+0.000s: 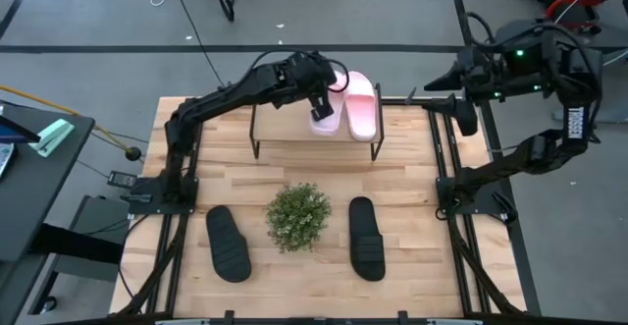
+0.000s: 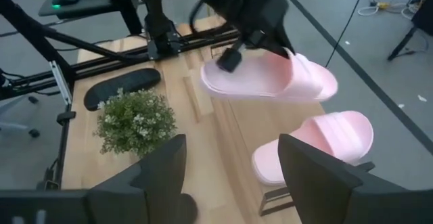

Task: Pick and place slides into the shelf
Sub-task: Put the pink slipper on the shelf

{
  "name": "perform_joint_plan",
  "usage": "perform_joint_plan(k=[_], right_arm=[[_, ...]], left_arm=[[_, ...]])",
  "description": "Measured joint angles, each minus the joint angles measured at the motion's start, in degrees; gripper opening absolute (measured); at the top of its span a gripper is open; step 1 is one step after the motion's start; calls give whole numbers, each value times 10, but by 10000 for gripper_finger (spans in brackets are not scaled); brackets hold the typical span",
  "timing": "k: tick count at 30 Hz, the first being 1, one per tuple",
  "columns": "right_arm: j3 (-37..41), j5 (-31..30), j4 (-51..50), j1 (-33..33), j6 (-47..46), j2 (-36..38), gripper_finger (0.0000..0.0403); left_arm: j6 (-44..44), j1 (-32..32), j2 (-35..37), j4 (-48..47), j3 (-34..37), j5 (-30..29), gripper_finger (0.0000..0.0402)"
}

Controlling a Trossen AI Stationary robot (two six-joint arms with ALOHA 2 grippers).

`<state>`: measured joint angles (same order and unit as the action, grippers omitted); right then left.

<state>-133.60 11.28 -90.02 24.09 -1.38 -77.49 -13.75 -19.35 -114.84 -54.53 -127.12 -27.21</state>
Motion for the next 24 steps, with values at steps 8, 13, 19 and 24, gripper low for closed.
perform_joint_plan(k=[8,13,19,24], right_arm=[[0,-6,0,0,-31,-31,240],[0,-7,0,0,-55,-47,240],[0,-24,0,0,-78,-58,240],[0,-31,0,0,-80,-59,240]], left_arm=[[-55,-47,-58,10,0,-23,14],[-87,-69,-82,25,0,-11,12],[-95,-76,-88,57,-1,25,12],[-92,-70,-89,55,0,52,12]])
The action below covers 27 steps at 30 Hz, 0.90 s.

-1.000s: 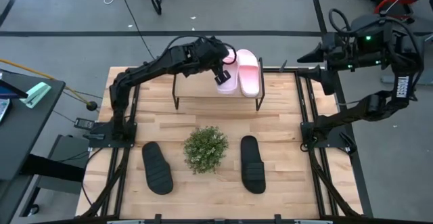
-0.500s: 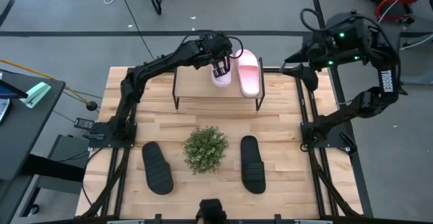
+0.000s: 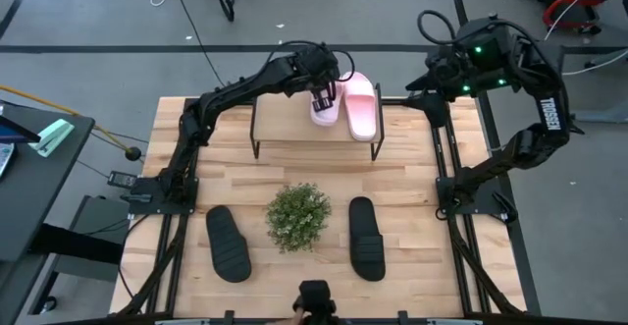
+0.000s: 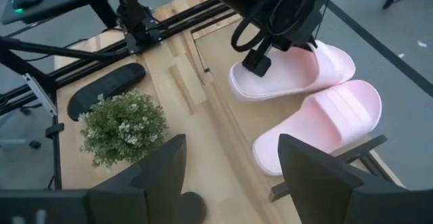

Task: Pick and place slides into the shelf
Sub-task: Put the pink slipper on the shelf

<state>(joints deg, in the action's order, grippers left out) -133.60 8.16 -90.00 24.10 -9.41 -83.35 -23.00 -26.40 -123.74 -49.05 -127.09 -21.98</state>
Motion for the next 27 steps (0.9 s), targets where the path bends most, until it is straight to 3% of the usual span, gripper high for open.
perform_joint_plan(k=[27], right_arm=[[0,0,0,0,21,18,240]], left_arm=[[59,22,-3,8,0,-4,16]])
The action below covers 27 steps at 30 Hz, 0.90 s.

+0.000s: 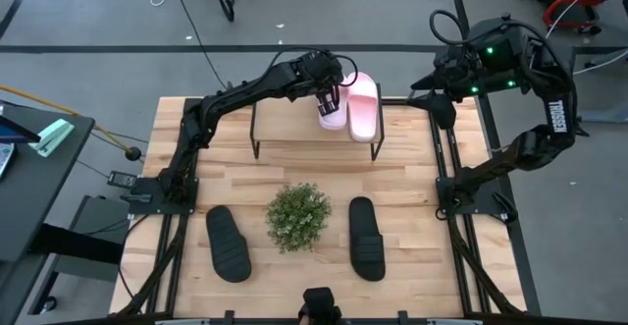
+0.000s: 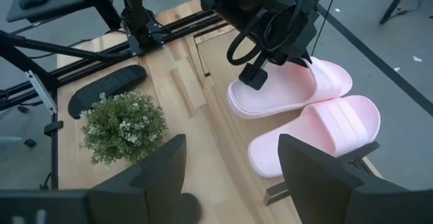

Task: Pick and place slides into the shelf
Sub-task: Put the pink slipper on the shelf

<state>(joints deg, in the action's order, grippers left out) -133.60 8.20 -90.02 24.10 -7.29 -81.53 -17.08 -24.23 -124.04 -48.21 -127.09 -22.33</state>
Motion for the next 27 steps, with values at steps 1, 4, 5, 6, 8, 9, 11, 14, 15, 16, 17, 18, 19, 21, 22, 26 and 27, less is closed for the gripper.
perform_joint_plan(k=[1,4,5,6,8,9,11,14,15,16,17,18,19,21,22,26,27], right_arm=[[0,0,0,0,0,1,240],[0,0,0,0,0,3,240],[0,0,0,0,0,3,240],[0,0,0,0,0,3,240],[0,0,0,0,0,3,240],[0,0,0,0,0,3,240],[0,0,0,0,-2,4,240],[0,0,0,0,-4,4,240],[0,0,0,0,-4,4,240],[0,0,0,0,-4,4,240],[0,0,0,0,-4,4,240],[0,0,0,0,-4,4,240],[0,0,0,0,-5,4,240],[0,0,0,0,-5,4,240],[0,0,0,0,-5,4,240],[0,0,0,0,-5,4,240],[0,0,0,0,-5,4,240]], left_arm=[[0,0,-3,1,-1,-3,18],[0,0,-7,-16,-1,-4,15],[0,1,-9,-19,0,-4,13],[0,3,-11,-15,0,-5,11],[0,4,-13,-18,0,-5,11],[0,5,-14,-18,0,-5,12],[0,8,-18,-13,-1,-6,21],[0,10,-22,-17,-1,-4,31],[0,12,-24,-15,-1,-4,32],[0,14,-25,-15,-1,-4,32],[0,14,-25,-17,-1,-4,32],[0,14,-26,-17,-1,-5,31],[0,14,-26,-18,-1,-5,30],[0,16,-27,-17,-1,-4,28],[0,16,-27,-17,-1,-4,27],[0,16,-27,-17,-1,-12,29],[0,16,-27,-17,-1,-17,30]])
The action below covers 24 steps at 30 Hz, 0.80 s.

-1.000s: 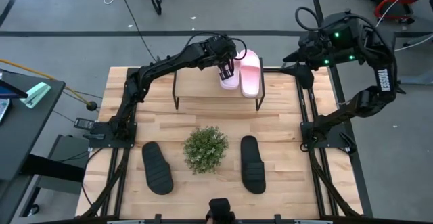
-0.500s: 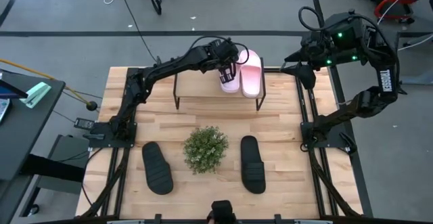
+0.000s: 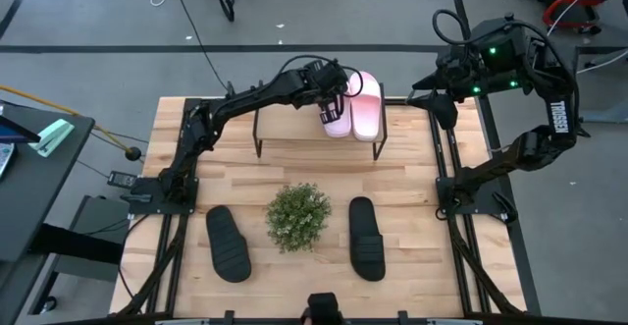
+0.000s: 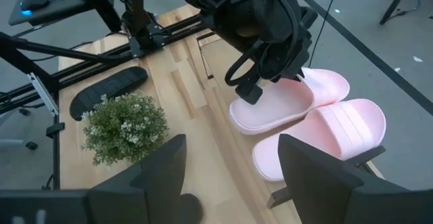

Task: Pick and place slides into the shelf
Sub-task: Put the pink slipper on the shelf

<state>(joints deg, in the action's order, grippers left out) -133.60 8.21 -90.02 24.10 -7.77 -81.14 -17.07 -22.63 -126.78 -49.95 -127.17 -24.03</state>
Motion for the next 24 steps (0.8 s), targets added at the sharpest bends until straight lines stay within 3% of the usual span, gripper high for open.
perform_joint_plan(k=[24], right_arm=[[0,0,0,0,0,0,240]], left_arm=[[-17,0,0,-2,1,-18,47]])
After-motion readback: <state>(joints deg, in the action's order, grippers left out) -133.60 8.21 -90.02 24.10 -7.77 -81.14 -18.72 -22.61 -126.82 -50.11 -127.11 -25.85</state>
